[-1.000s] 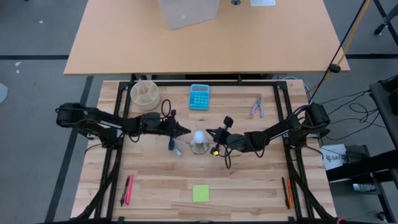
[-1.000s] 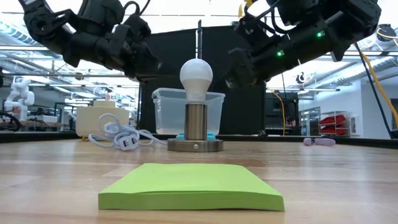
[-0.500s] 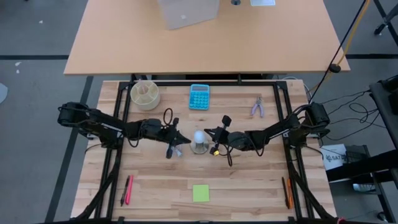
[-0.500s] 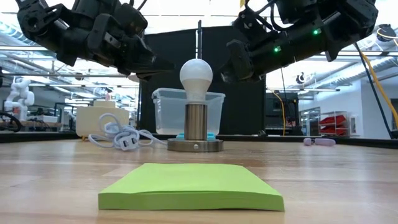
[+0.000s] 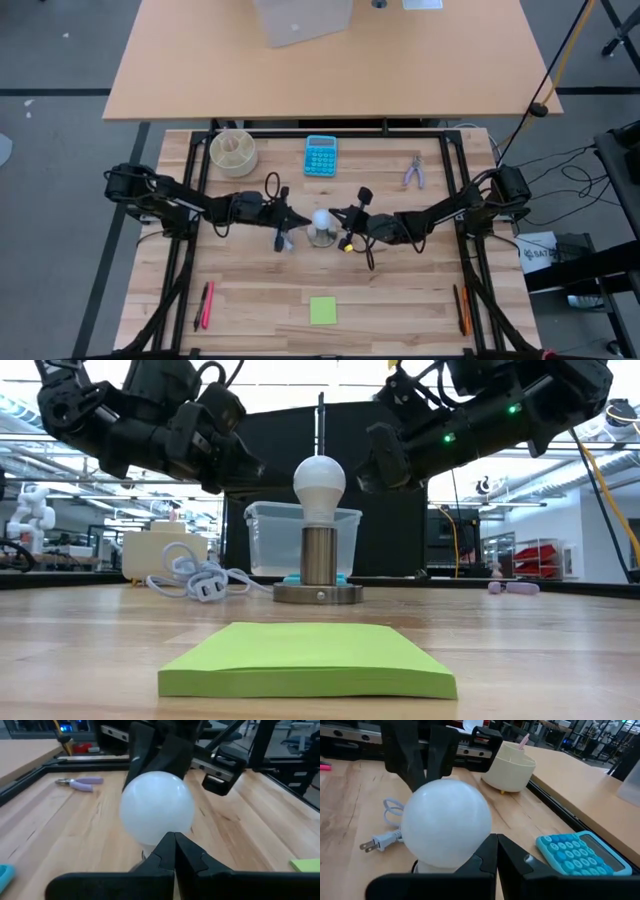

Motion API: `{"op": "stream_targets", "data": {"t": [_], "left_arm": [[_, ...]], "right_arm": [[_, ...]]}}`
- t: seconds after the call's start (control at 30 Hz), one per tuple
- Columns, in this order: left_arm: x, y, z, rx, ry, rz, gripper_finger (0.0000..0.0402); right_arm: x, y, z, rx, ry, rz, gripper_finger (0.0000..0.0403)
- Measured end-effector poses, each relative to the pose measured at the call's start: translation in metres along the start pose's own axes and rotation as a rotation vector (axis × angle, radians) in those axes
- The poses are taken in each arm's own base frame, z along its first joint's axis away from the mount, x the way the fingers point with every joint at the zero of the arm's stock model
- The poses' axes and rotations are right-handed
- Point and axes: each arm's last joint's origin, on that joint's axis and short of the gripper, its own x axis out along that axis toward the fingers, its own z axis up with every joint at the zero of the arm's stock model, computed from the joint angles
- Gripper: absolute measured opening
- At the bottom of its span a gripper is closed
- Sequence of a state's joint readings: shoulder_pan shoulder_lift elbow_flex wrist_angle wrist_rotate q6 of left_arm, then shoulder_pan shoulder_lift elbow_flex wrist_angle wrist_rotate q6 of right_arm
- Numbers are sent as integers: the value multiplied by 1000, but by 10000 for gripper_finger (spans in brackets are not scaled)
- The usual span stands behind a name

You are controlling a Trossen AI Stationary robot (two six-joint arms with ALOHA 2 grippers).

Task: Screw lightbulb
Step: Insert the lightbulb into the lamp

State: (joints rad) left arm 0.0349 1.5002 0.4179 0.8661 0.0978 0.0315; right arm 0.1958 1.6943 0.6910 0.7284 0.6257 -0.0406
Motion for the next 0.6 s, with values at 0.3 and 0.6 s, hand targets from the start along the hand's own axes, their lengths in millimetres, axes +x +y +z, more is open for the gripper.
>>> {"op": "stream_targets", "data": {"t": [0.3,0.6], "left_arm": [[0,4,-3,-9,26,38,0],[-1,8,-2,-31,23,126,0]], "right_arm": [[-2,2,-1,-5,6,11,0],[-8,13,-1,-22,4,89,0]]}}
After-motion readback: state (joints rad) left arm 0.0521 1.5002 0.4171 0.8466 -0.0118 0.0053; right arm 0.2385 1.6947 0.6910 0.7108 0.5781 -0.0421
